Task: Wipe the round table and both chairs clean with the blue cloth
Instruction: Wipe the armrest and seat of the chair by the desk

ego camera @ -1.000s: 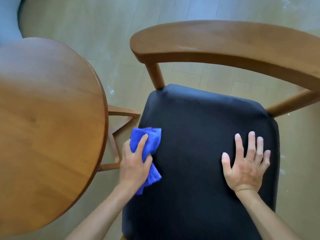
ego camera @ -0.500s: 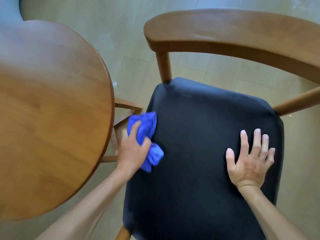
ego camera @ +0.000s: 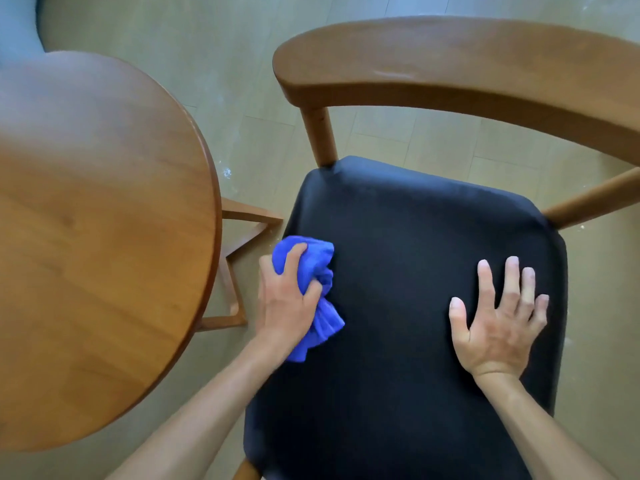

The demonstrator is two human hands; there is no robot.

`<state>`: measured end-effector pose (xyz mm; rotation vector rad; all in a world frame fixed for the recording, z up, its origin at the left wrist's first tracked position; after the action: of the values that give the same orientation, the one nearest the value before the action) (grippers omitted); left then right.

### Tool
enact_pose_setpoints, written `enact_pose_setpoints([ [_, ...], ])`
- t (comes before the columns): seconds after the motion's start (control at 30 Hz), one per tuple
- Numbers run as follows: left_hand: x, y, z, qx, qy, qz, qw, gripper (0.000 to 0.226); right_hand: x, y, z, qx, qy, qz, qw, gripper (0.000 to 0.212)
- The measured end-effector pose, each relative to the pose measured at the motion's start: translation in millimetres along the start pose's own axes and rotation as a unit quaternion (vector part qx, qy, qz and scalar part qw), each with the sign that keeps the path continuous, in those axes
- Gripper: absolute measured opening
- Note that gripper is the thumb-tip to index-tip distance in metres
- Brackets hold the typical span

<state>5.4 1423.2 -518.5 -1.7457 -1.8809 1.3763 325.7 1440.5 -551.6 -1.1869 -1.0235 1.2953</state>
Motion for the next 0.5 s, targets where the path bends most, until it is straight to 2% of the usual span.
enact_pose_setpoints([
  [0.13, 100.2, -20.6, -53.4, 0.011, 0.010, -0.041, 0.999, 0.052, -0.3, 0.6, -0.5, -0.001, 0.000, -0.004, 1.000, 0.063],
  [0.23, 116.2, -22.0, -62.7, 0.047, 0.031, -0.044, 0.997, 0.052, 0.6, 1.2, -1.5, -0.003, -0.001, -0.005, 1.000, 0.063],
  [0.37, 55.2, -16.0, -17.6, 0.064, 0.045, -0.002, 0.997, 0.056, 0.3, 1.5, -0.6, -0.002, -0.001, 0.010, 1.000, 0.063],
  [0.5, -59.4, 2.1, 42.8, 0.124, 0.040, 0.108, 0.986, 0.059, -0.5, -0.5, -0.6, 0.002, 0.002, 0.016, 1.000, 0.063],
])
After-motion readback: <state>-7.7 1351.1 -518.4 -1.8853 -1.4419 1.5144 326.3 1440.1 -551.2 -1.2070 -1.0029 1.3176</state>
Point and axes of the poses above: each hand's wrist, its own x-axis towards the middle knuckle, its own y-axis out of the palm, z = x × y, the point moved 8 cm from there along x, towards the middle knuckle, and after that the axes turned 11 degrees about z, right-handed, at the moved point
